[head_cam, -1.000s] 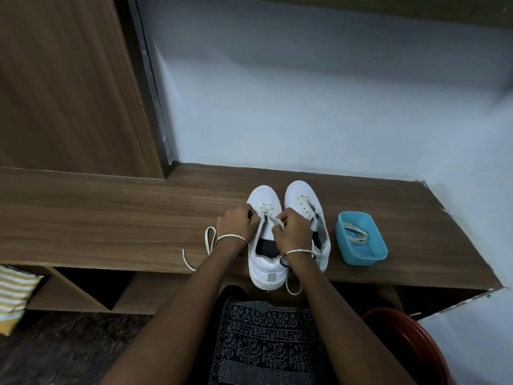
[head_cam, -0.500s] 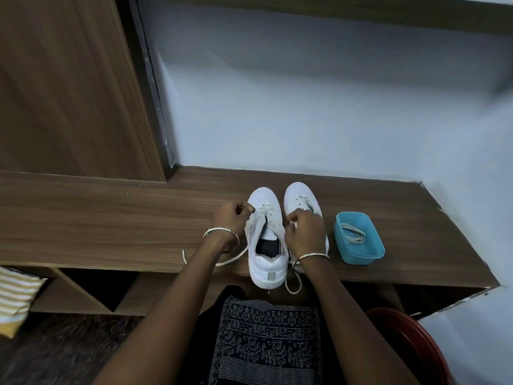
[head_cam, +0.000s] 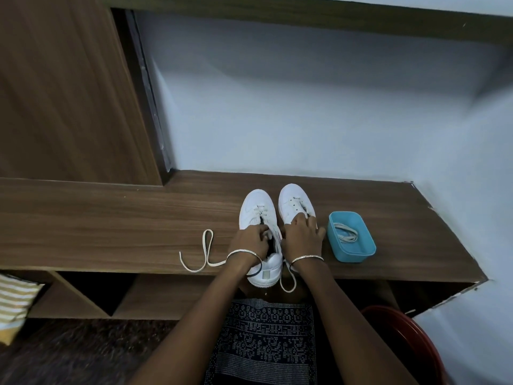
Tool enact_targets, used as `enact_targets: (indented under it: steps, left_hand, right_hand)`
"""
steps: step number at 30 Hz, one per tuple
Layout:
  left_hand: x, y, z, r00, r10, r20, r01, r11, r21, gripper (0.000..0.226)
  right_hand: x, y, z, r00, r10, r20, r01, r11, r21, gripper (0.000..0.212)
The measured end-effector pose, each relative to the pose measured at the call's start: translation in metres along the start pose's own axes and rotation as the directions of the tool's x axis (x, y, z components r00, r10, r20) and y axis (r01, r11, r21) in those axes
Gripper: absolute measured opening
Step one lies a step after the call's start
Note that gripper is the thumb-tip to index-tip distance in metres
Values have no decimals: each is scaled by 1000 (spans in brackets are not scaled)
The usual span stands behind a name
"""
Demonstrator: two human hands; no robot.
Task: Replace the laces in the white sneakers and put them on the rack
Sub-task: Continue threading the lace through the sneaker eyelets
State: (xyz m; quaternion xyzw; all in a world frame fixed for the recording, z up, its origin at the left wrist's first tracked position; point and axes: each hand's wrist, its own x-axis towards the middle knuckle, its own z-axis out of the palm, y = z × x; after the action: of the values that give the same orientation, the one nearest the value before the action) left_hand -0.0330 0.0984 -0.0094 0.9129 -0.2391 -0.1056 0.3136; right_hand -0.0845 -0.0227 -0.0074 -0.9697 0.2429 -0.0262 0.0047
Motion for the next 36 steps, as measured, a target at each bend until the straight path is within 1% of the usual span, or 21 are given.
enact_targets:
  steps: [2,4,6,8,12,14,17,20,21,23,25,27,28,30,32,33,35,36]
  left_hand:
    - [-2,1,2,999,30,25,-31,999,42,26]
    - [-3,1,2,997,51,58,-56,994,98,29]
    - [-4,0,2,995,65,80,-76,988,137,34]
    - [-4,1,1,993,73,96,-87,984,155,37]
    - [-5,1,2,992,69,105,-86,983,162,35]
    - [-4,0,2,992,62,109,-78,986,145,37]
    - [-3,-2,2,994,53,99,-64,992,113,41]
    - [0,-3,3,995,54,82,-57,998,41,37]
    - [0,-4,3,997,47,56,-47,999,3,34]
    - [-1,-5,1,998,-4,-64,-2,995,-98,28]
    - [-3,-5,-1,975,-96,-202,54,978,-200,18]
    - [-2,-6,-5,943,-165,-288,90,962,-259,6]
    - [-1,-7,-6,935,-179,-307,93,957,-275,3]
    - [2,-9,-8,932,-180,-315,90,955,-282,12]
    - [5,-10,-9,939,-168,-301,83,958,-275,14]
    - [6,-9,-9,944,-161,-289,80,959,-271,14]
    - [7,-9,-9,954,-153,-258,84,961,-262,16]
    - [6,-8,-9,957,-153,-246,88,963,-256,18]
  right_hand:
    - [0,-2,5,1000,-18,-11,18,1000,-3,28]
    - [3,-3,3,1000,15,-2,-15,999,29,28]
    - [8,-4,1,998,53,47,-55,997,61,28]
    - [11,-6,1,993,78,87,-84,994,65,29]
    - [13,-6,-3,989,114,96,-124,986,108,36]
    - [11,-5,-7,988,123,90,-138,975,175,39]
    - [10,-1,-15,983,169,69,-183,920,347,34]
    - [11,4,-20,975,180,130,-221,839,497,30]
    - [11,6,-21,976,172,133,-217,819,531,27]
    - [11,7,-20,980,162,111,-197,801,565,19]
    - [11,5,-18,983,155,98,-183,794,579,14]
    - [11,3,-16,985,153,79,-170,783,598,12]
    - [11,3,-16,985,158,66,-166,786,595,11]
    - [12,4,-14,988,146,55,-153,846,511,16]
    - [12,3,-11,992,91,91,-115,941,317,26]
    - [12,1,-9,992,75,106,-96,971,220,29]
    - [12,-5,-4,992,74,105,-86,990,115,29]
    - [12,-7,-2,992,89,92,-99,989,112,28]
